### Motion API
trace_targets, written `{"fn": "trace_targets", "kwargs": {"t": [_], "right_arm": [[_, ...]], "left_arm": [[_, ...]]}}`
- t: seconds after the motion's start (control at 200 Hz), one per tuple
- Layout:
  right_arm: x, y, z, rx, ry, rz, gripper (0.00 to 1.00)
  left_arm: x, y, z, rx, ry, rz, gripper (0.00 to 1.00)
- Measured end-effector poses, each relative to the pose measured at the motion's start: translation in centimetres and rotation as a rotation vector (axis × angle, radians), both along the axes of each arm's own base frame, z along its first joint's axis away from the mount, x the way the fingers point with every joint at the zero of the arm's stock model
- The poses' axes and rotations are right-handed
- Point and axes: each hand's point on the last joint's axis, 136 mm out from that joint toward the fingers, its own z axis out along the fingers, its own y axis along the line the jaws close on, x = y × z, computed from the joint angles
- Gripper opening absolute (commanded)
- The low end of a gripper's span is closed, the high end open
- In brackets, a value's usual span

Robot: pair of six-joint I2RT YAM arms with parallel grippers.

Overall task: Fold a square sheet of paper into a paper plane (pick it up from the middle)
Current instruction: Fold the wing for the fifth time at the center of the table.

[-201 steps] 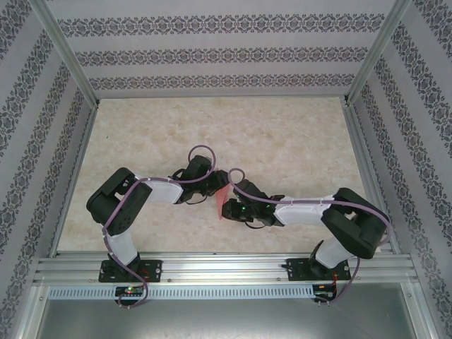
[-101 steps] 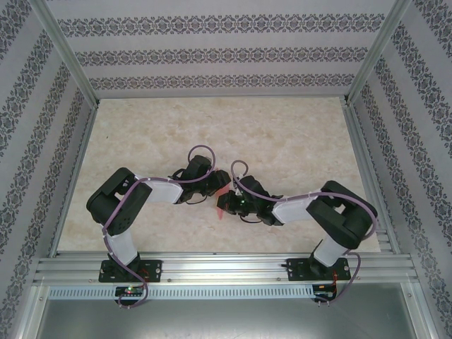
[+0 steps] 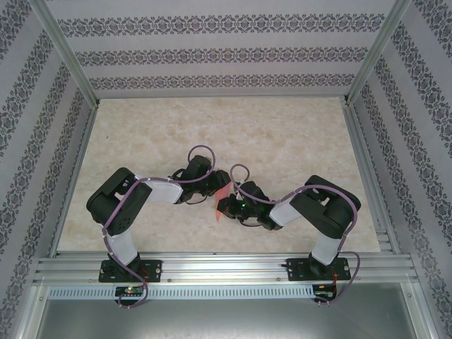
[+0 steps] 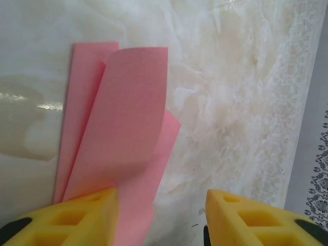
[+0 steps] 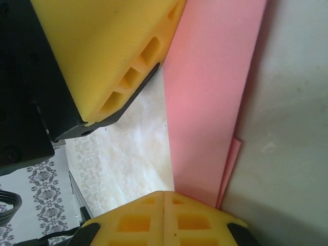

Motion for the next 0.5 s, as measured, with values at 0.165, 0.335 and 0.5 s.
{"fn": "trace_targets", "kwargs": {"t": [0.165, 0.335, 0.5], "right_arm": [[-0.5, -0.1, 0.1, -0.012, 0.012, 0.013, 0.07], [-1.8, 0.6, 0.7, -0.043, 0.017, 0.067, 0.07], [-2.2, 0.8, 0.2, -0.089, 0.037, 0.087, 0.04]], "left_arm": [[0.0, 0.0, 0.0, -0.002, 0.001, 0.000, 0.49], [0.0, 0.0, 0.0, -0.002, 0.002, 0.000, 0.49], [0.0, 0.0, 0.0, -0.002, 0.002, 0.000, 0.49]]}}
